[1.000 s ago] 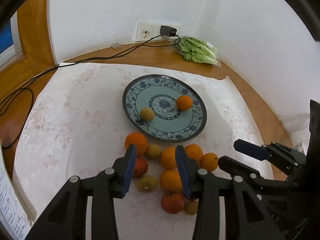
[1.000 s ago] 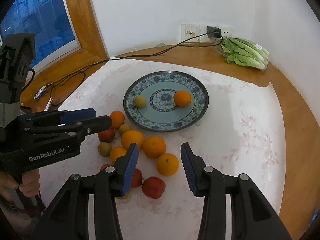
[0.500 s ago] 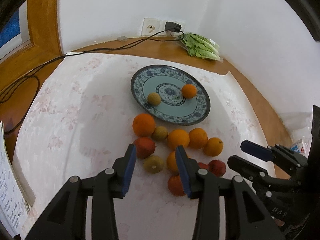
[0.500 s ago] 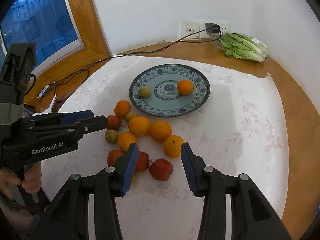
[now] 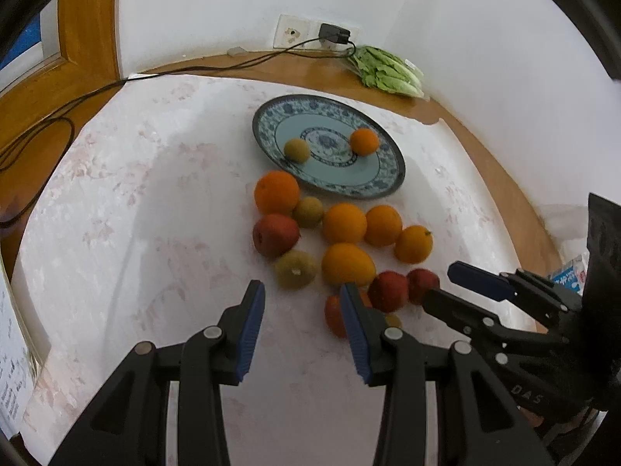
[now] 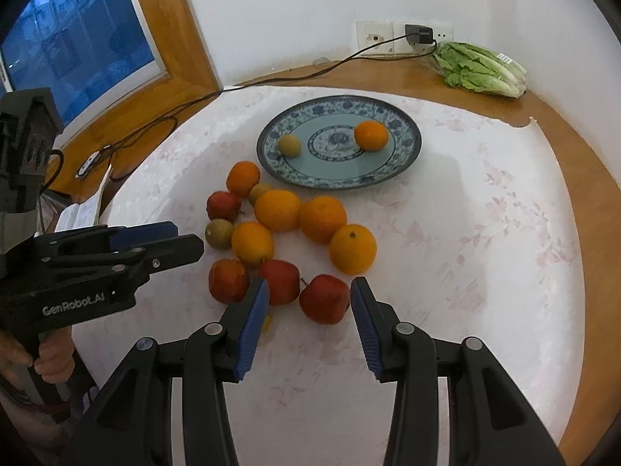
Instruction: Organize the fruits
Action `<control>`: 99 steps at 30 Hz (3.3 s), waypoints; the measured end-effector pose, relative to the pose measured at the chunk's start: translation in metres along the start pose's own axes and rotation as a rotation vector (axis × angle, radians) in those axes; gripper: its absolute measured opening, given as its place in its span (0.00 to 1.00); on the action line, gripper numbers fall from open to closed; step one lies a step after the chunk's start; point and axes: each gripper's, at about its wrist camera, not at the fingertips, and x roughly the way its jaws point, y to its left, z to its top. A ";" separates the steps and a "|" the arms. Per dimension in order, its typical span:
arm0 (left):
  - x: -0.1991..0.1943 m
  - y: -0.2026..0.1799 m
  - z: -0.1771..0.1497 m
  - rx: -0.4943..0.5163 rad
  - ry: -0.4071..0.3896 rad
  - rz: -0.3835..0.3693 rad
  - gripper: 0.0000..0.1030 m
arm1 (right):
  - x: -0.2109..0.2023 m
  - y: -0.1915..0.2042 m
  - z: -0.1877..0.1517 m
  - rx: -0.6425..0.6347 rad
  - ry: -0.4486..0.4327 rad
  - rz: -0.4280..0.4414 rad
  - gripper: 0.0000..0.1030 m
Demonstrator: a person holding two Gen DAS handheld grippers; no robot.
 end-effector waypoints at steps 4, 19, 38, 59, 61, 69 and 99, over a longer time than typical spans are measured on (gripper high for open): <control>0.001 -0.005 -0.005 0.008 0.010 -0.022 0.41 | 0.003 0.001 -0.004 -0.004 0.007 -0.005 0.44; 0.018 -0.020 -0.011 0.025 0.025 -0.048 0.41 | 0.015 -0.005 -0.012 0.006 0.024 -0.002 0.42; 0.036 -0.029 -0.013 0.044 0.034 -0.080 0.40 | 0.024 -0.017 -0.014 0.037 0.006 0.003 0.32; 0.025 -0.022 -0.012 0.045 0.003 -0.061 0.33 | 0.015 -0.016 -0.012 0.057 0.000 -0.007 0.32; 0.022 -0.019 -0.011 0.042 -0.005 -0.058 0.33 | 0.013 -0.015 -0.012 0.057 0.000 -0.009 0.32; 0.010 -0.013 0.002 0.053 -0.047 -0.041 0.32 | 0.005 -0.014 -0.001 0.061 -0.018 -0.022 0.32; 0.004 -0.018 0.060 0.053 -0.098 -0.022 0.32 | -0.003 -0.018 0.050 0.017 -0.063 -0.008 0.32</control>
